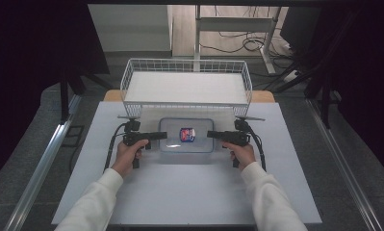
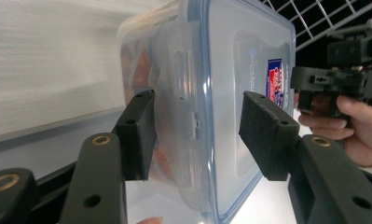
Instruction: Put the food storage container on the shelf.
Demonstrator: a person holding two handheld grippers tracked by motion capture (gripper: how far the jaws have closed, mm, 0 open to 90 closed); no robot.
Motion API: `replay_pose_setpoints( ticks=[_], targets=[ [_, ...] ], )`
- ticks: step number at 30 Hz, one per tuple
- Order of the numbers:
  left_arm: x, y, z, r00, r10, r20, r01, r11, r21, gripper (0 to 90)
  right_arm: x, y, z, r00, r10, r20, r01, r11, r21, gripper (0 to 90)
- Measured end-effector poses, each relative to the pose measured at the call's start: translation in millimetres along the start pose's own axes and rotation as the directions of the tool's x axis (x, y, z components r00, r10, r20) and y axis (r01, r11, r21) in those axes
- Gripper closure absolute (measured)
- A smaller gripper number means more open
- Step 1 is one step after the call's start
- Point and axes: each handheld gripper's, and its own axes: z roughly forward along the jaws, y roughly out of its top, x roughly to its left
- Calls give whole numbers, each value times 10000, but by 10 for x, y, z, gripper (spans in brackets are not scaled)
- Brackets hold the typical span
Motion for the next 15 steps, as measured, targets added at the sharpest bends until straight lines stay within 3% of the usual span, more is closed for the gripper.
replay_pose_setpoints(
  ticks=[5, 9, 15],
  targets=[
    [45, 9, 15, 9998, -208, 77, 209, 9998, -63, 474, -11, 2, 20, 9993, 380, 52, -379, 9991, -197, 478],
    [63, 9, 43, 9968, -780, 154, 784, 9966, -264, 472, -18, -4, 38, 9983, 545, 203, -536, 9977, -416, 475],
    [68, 9, 49, 9970, -748, 186, 754, 9964, -377, 469, 0, -12, 49, 9971, 628, 421, -601, 9962, -635, 470]
  ],
)
